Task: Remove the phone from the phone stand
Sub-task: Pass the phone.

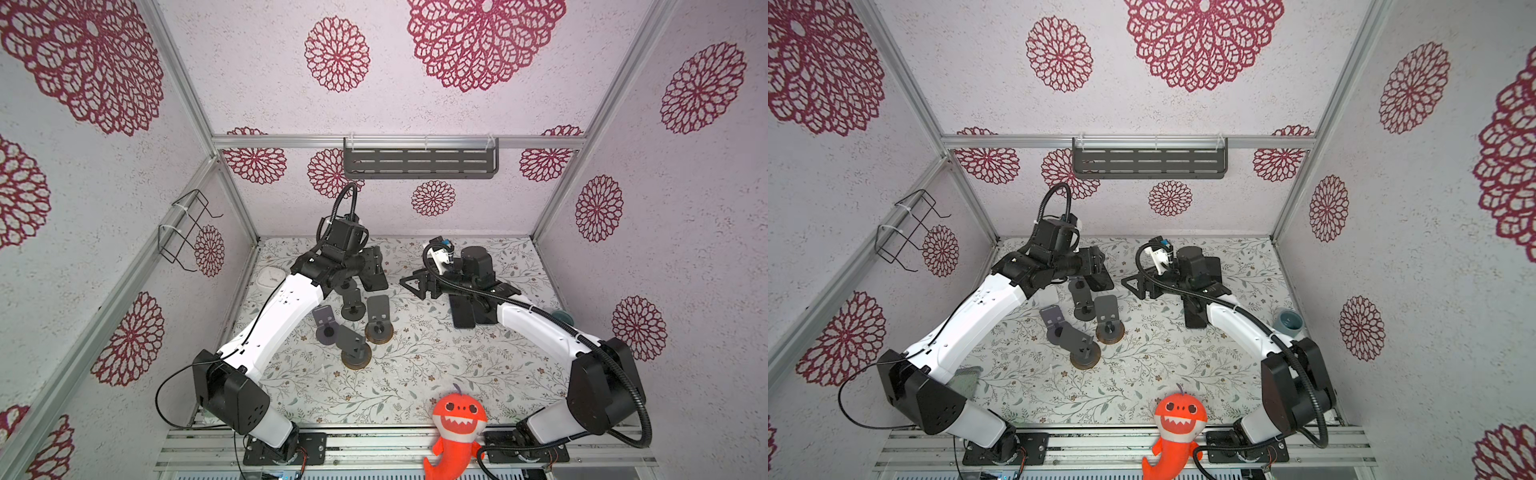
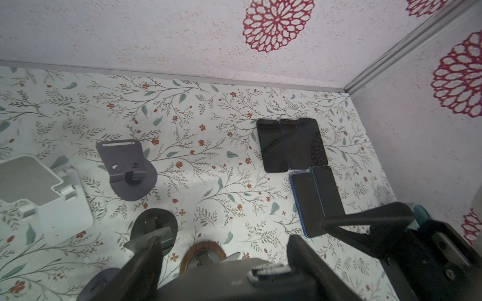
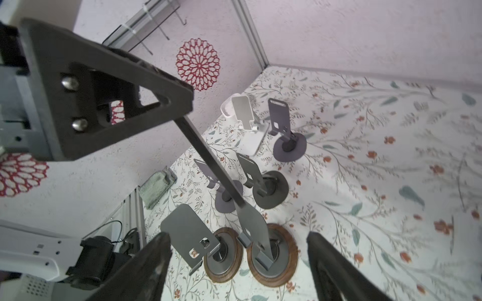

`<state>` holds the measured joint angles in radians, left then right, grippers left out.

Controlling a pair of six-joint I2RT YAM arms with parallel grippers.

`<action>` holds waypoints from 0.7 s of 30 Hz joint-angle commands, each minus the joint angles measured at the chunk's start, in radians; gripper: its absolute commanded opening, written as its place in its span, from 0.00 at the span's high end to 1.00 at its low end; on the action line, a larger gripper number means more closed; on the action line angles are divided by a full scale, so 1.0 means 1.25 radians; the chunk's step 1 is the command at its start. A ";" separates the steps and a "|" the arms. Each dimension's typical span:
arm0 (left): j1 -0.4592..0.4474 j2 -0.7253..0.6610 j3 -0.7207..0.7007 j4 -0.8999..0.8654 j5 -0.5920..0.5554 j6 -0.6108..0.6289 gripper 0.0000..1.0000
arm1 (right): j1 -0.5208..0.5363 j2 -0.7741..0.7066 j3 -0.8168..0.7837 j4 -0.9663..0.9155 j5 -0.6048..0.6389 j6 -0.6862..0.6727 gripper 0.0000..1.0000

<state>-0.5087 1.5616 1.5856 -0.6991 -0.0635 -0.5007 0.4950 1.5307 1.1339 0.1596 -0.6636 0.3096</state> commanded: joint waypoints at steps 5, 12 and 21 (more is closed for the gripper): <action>0.001 -0.031 0.001 0.043 0.118 -0.015 0.38 | 0.021 0.080 0.048 0.177 -0.063 0.079 0.36; 0.006 -0.028 -0.003 0.060 0.130 -0.029 0.38 | 0.038 0.103 0.035 0.228 -0.098 0.122 0.37; 0.010 -0.024 -0.007 0.088 0.137 -0.042 0.38 | 0.038 0.104 0.024 0.255 -0.115 0.144 0.64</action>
<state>-0.4973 1.5616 1.5753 -0.6659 0.0898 -0.5438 0.5396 1.6703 1.1637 0.4156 -0.7750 0.4725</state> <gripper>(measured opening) 0.746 0.382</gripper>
